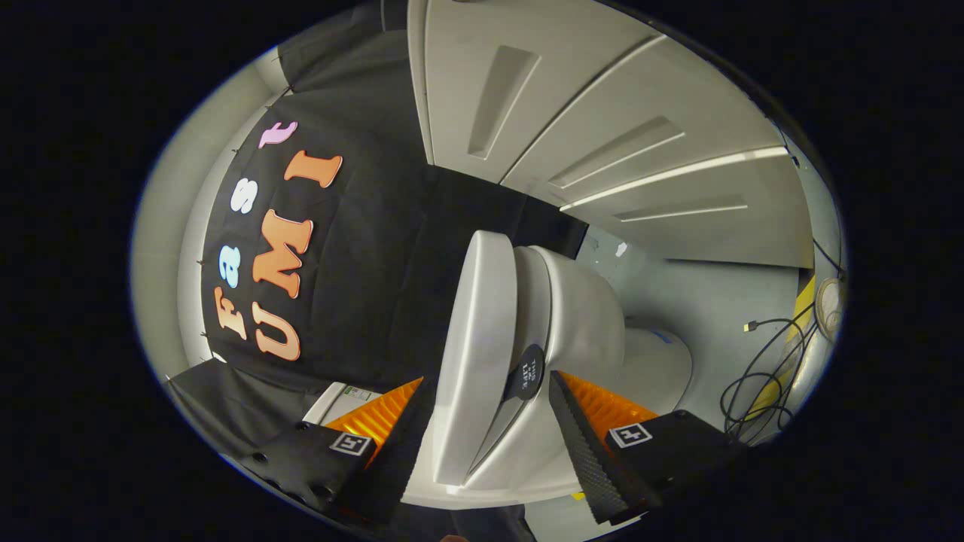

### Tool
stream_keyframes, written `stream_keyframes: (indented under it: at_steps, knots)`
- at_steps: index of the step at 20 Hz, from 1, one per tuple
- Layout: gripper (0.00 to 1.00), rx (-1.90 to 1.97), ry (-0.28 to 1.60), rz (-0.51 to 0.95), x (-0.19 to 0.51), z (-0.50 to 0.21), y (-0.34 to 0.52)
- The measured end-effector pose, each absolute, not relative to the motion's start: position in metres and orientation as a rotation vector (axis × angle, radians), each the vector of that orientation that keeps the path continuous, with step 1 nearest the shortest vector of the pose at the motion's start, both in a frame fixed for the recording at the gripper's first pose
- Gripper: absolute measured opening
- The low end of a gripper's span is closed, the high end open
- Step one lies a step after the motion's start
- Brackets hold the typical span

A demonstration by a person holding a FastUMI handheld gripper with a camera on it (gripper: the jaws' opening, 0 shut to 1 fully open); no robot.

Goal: Open the toilet lid.

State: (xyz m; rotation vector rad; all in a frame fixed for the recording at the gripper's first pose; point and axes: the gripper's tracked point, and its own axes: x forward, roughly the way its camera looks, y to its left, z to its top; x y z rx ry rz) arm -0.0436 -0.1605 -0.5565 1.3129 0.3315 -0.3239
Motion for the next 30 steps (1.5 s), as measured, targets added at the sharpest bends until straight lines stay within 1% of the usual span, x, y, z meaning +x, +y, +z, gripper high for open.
stream_keyframes:
  at_steps: [4, 8, 9, 10, 11, 12, 15, 16, 17, 18, 22, 24, 26, 30]
  knots:
    - [0.96, 1.362, 0.337, -0.309, -0.040, -0.565, -0.167]
    - [0.95, 1.401, 0.336, -0.327, -0.042, -0.577, -0.179]
    - [0.92, 1.410, 0.335, -0.325, -0.040, -0.580, -0.178]
    - [0.82, 1.419, 0.339, -0.322, -0.042, -0.581, -0.179]
    - [0.76, 1.425, 0.340, -0.319, -0.044, -0.583, -0.178]
    - [0.58, 1.432, 0.340, -0.319, -0.042, -0.584, -0.181]
    - [0.35, 1.459, 0.356, -0.324, -0.039, -0.597, -0.187]
    - [0.20, 1.468, 0.347, -0.310, -0.037, -0.593, -0.188]
    - [0.16, 1.456, 0.349, -0.319, -0.034, -0.593, -0.190]
    - [0.08, 1.445, 0.353, -0.322, -0.029, -0.596, -0.186]
    - [0.08, 1.519, 0.332, -0.310, -0.026, -0.591, -0.191]
    - [0.08, 1.487, 0.349, -0.300, -0.021, -0.587, -0.180]
    - [0.08, 1.411, 0.389, -0.329, -0.021, -0.592, -0.174]
    - [0.08, 1.402, 0.315, -0.342, -0.012, -0.543, -0.180]
